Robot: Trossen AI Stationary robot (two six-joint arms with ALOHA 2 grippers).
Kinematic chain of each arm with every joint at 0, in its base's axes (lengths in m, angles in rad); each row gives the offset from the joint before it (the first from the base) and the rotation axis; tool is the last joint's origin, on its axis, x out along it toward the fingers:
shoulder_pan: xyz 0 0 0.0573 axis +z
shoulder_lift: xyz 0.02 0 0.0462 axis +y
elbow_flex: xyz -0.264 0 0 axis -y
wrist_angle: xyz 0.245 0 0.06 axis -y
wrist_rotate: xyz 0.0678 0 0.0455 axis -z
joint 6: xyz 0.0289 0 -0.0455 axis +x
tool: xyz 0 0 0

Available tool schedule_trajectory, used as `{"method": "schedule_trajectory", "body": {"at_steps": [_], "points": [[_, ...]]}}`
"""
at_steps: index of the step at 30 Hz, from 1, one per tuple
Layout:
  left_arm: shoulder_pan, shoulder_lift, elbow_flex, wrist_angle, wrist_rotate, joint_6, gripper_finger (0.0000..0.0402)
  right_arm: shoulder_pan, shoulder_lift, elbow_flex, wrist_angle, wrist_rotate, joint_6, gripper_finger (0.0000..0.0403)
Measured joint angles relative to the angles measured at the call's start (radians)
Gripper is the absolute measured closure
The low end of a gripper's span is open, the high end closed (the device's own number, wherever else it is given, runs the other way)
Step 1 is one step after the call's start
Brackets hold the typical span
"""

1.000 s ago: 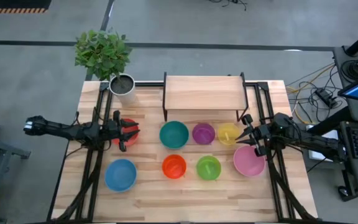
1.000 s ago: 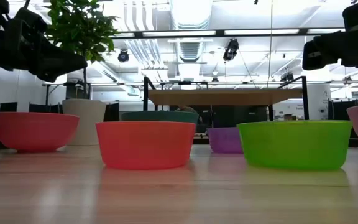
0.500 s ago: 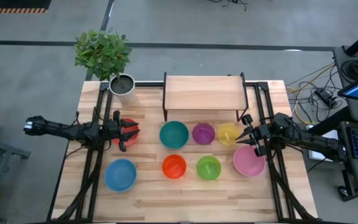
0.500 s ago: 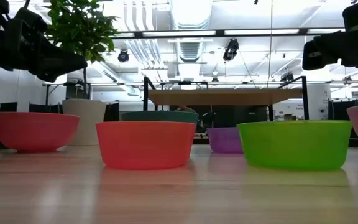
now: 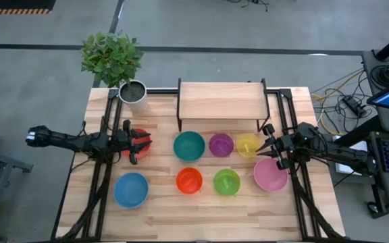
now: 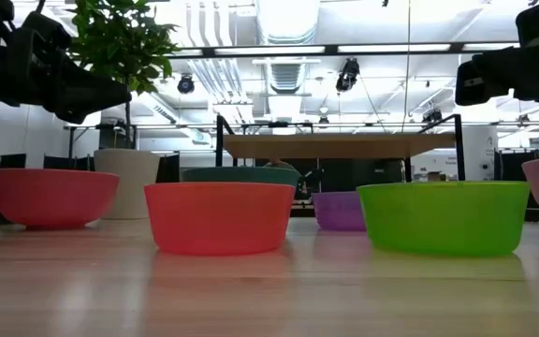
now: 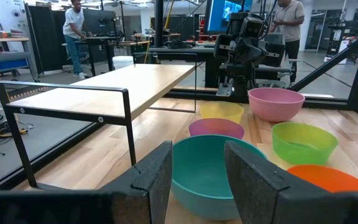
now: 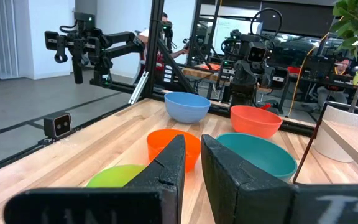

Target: Place and stack bowls onto a shelf

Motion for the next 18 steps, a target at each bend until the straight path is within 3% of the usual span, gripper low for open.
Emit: {"method": "schedule_trajectory", "body": {"at_steps": [18], "points": [[0.0, 0.0, 0.0, 0.0, 0.0, 0.0, 0.0272, 0.0, 0.0, 0.0, 0.0, 0.0, 0.0, 0.036]]}}
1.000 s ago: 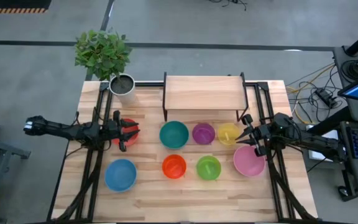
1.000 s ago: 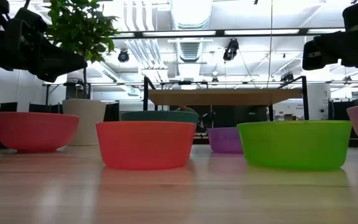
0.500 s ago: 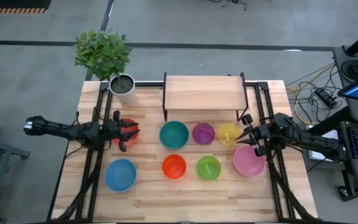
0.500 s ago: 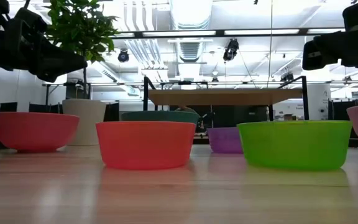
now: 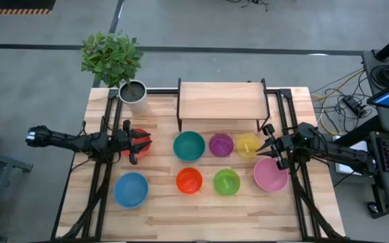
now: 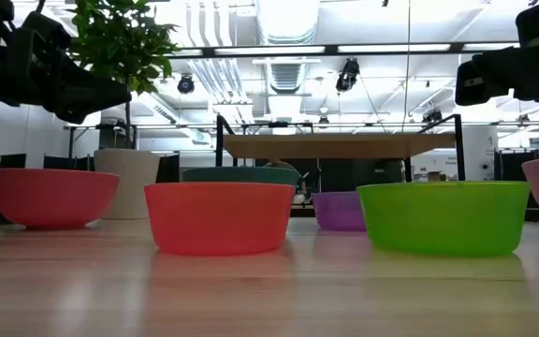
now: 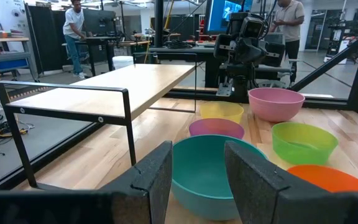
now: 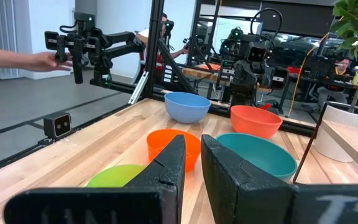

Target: Place and stack bowls onto a shelf

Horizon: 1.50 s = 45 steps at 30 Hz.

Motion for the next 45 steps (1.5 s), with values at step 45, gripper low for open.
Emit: {"method": "schedule_trajectory", "body": {"at_steps": [45], "points": [[0.0, 0.009, 0.0, 0.254, 0.013, -0.303, 0.0272, 0.0, 0.004, 0.0, 0.115, 0.405, 0.408, 0.036]]}}
